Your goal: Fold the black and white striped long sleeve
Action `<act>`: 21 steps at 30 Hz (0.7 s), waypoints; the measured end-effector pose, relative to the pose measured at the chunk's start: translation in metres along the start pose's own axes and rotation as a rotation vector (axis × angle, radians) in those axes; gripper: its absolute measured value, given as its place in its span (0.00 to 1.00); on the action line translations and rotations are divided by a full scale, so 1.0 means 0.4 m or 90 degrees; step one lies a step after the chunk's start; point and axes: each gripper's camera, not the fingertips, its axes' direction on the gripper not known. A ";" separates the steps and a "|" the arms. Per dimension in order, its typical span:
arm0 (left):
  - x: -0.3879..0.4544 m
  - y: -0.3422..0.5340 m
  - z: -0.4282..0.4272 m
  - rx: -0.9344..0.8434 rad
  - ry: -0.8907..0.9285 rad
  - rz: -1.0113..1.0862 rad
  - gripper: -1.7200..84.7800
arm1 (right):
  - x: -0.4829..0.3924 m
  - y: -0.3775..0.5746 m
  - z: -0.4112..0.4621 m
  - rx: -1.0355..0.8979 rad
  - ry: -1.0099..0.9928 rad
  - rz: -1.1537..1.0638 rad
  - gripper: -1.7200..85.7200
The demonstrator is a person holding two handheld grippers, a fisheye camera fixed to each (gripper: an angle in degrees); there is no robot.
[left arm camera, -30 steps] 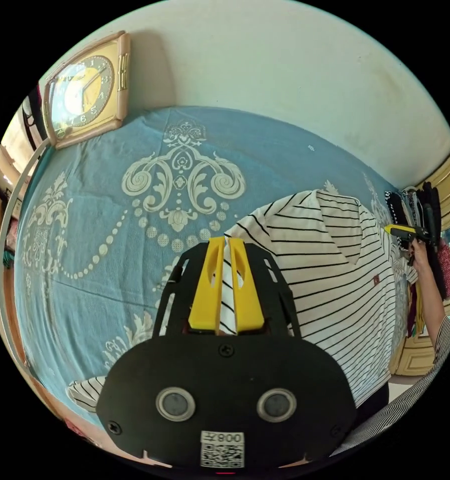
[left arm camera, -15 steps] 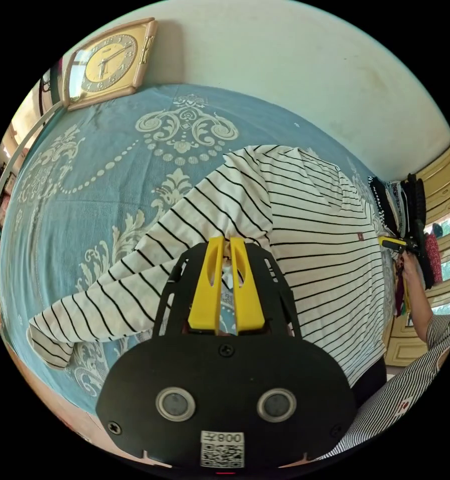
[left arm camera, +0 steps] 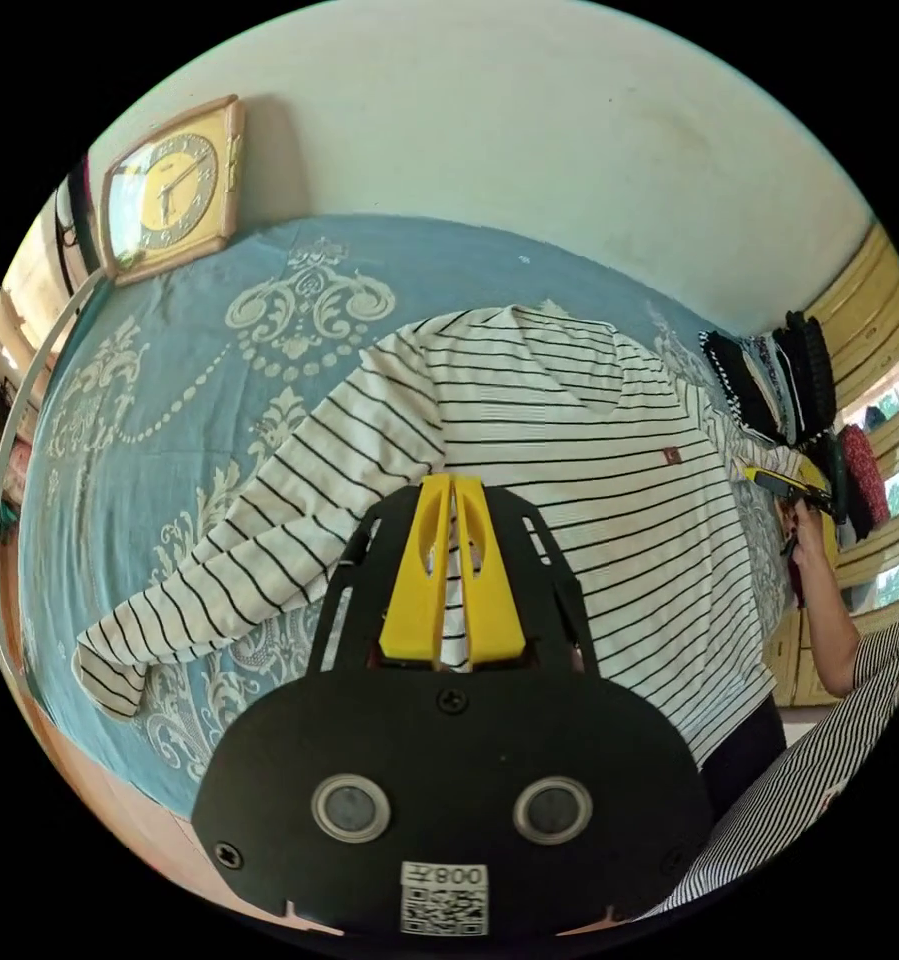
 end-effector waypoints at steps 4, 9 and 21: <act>0.203 -0.076 0.006 -0.011 0.051 0.136 0.03 | 0.072 0.204 -0.112 0.095 0.086 0.128 0.08; 0.510 -0.184 0.083 -0.032 0.187 0.297 0.04 | 0.187 0.399 -0.210 0.151 0.116 0.260 0.09; 1.260 -0.384 0.306 -0.078 0.332 0.553 0.09 | 0.175 0.569 -0.247 0.198 0.080 0.282 0.11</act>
